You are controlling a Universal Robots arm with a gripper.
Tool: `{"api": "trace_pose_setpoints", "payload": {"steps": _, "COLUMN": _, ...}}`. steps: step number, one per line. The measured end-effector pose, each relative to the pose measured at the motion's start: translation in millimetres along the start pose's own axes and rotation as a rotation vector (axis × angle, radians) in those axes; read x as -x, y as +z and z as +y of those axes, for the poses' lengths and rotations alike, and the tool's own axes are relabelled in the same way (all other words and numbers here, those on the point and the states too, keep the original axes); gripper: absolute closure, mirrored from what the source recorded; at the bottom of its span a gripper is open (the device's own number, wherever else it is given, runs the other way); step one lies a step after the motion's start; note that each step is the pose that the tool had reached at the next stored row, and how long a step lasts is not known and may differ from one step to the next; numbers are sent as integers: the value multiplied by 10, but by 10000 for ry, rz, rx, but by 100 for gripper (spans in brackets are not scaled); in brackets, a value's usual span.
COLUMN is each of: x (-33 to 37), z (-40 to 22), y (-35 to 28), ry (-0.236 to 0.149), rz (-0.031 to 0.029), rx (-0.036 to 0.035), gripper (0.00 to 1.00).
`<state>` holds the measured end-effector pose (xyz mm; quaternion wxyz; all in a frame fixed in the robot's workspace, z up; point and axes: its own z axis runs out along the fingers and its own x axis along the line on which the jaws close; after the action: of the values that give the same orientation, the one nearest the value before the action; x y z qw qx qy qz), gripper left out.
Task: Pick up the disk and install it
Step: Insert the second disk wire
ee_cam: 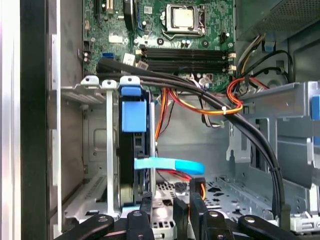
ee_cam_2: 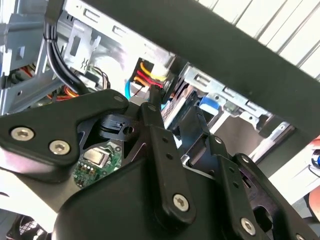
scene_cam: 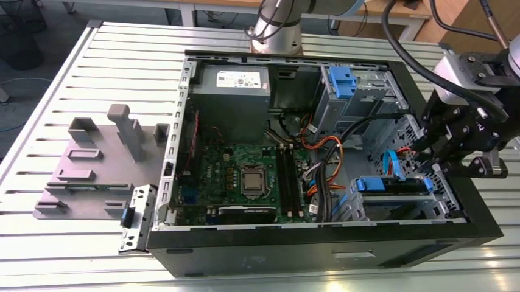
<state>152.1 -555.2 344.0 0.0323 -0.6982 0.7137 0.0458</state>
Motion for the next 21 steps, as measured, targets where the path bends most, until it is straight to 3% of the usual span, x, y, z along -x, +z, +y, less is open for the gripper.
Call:
{"api": "trace_pose_setpoints", "payload": {"steps": 5, "x": -1, "z": -46, "y": 20, "ry": 0, "rz": -1, "rx": 0, "gripper": 57}}
{"api": "trace_pose_setpoints", "payload": {"steps": 8, "x": -5, "z": -53, "y": 52, "ry": 1, "rz": 0, "rx": 0, "gripper": 57}}
{"api": "trace_pose_setpoints", "payload": {"steps": 17, "x": -5, "z": -53, "y": 56, "ry": 0, "rz": 0, "rx": 0, "gripper": 58}}
{"api": "trace_pose_setpoints", "payload": {"steps": 19, "x": -5, "z": -54, "y": 56, "ry": 0, "rz": 1, "rx": 0, "gripper": 71}}
{"api": "trace_pose_setpoints", "payload": {"steps": 21, "x": -5, "z": -54, "y": 57, "ry": 0, "rz": 1, "rx": -1, "gripper": 77}}
